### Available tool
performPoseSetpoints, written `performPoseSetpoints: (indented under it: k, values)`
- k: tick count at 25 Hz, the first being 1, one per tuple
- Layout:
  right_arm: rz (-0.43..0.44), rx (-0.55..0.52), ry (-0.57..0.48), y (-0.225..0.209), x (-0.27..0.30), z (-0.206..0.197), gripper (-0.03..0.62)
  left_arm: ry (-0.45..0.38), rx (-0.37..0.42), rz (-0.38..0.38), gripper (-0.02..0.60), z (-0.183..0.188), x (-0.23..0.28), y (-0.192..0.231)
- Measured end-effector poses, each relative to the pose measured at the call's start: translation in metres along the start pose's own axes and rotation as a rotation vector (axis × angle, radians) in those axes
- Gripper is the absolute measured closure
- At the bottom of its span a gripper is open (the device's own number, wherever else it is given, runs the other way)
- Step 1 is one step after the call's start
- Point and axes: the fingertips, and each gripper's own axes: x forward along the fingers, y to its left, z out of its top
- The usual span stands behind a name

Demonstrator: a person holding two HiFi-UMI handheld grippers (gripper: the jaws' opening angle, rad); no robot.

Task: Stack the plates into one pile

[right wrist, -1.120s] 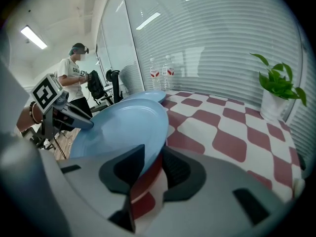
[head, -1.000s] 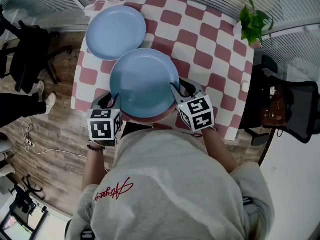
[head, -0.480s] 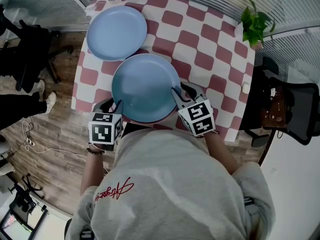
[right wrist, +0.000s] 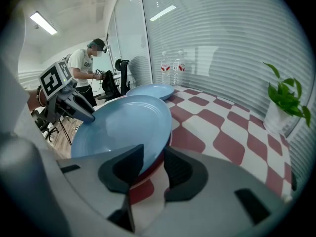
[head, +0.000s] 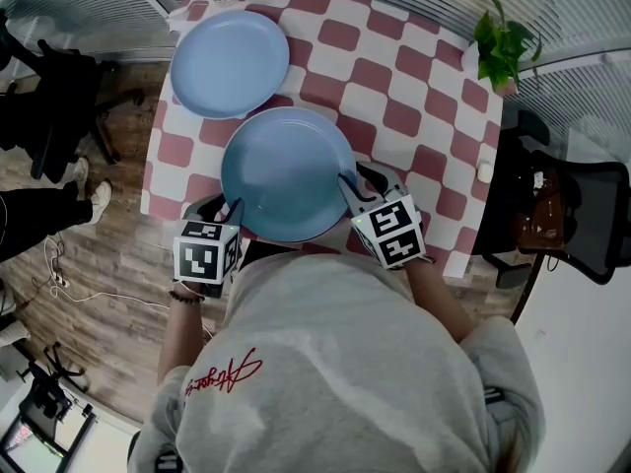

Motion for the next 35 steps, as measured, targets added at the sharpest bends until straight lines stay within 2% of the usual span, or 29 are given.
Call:
performPoseSetpoints:
  k: [10,15,17,23,27,31,35]
  values:
    - [-0.006,0.005,-0.022,-0.001,-0.001,-0.001,0.468,-0.032,0.012,-0.017,0.454,0.001,0.001,0.0]
    - [-0.015,0.04,-0.039,-0.005,-0.006,-0.003,0.468,-0.092,0.037,0.026,0.448,0.005,-0.005,0.006]
    - [-0.019,0.045,-0.053,-0.008,-0.008,-0.003,0.468,-0.11,0.036,0.014,0.422,0.007,-0.007,0.009]
    - [0.002,0.062,-0.077,-0.004,-0.008,0.002,0.461,-0.168,0.003,-0.029,0.402,0.023,-0.013,0.018]
    - [-0.007,0.057,-0.096,-0.008,-0.007,0.01,0.461,-0.237,-0.032,0.012,0.402,0.035,-0.017,0.03]
    - [-0.029,-0.019,-0.091,-0.016,-0.005,0.022,0.462,-0.321,-0.091,0.035,0.402,0.05,-0.027,0.048]
    - [-0.048,-0.046,-0.134,-0.026,-0.002,0.049,0.461,-0.401,-0.138,0.076,0.402,0.07,-0.037,0.07]
